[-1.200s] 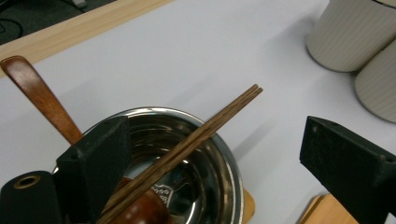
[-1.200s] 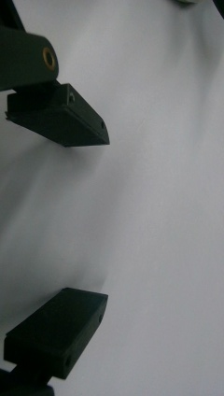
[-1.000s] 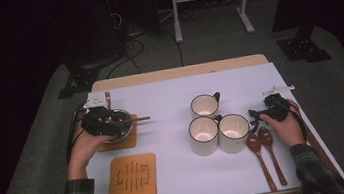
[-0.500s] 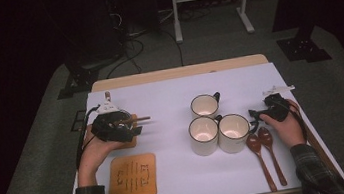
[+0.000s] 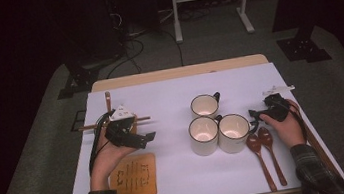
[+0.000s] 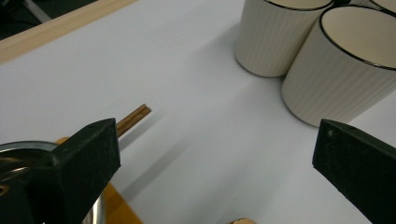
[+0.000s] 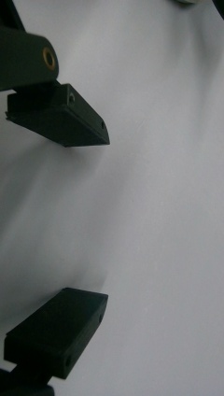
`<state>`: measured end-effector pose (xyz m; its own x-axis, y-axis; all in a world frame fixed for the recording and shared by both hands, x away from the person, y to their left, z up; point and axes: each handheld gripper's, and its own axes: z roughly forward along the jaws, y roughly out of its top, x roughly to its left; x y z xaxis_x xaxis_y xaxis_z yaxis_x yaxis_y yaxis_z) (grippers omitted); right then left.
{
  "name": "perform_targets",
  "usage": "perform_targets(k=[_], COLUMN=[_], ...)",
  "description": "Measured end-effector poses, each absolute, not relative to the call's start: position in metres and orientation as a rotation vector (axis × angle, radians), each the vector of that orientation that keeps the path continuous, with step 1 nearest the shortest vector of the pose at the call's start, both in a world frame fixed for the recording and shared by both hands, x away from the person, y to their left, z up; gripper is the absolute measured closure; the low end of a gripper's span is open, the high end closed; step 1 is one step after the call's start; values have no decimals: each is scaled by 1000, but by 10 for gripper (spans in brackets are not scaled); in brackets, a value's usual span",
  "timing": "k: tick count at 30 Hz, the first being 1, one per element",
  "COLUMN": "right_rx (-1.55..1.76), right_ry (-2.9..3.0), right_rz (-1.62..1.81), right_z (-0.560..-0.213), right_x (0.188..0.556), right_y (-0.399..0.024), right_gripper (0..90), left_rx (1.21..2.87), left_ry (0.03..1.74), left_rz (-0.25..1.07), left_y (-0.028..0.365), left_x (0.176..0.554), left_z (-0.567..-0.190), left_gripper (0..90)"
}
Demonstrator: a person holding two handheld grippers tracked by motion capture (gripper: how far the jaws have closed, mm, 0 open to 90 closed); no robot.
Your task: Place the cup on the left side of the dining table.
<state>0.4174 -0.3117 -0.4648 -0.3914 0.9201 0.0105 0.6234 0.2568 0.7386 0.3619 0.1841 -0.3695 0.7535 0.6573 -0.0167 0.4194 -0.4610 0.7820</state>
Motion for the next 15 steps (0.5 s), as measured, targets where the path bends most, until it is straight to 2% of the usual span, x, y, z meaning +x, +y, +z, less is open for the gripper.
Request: perform_targets(k=[15], right_rx=[1402], right_ry=[2108], right_rz=[939], right_z=[-465], right_x=[417], right_y=[-312], right_gripper=[182], left_rx=[2124], left_ry=[732], left_rz=[347], left_y=[153], left_x=[351], left_z=[-374], left_gripper=[1])
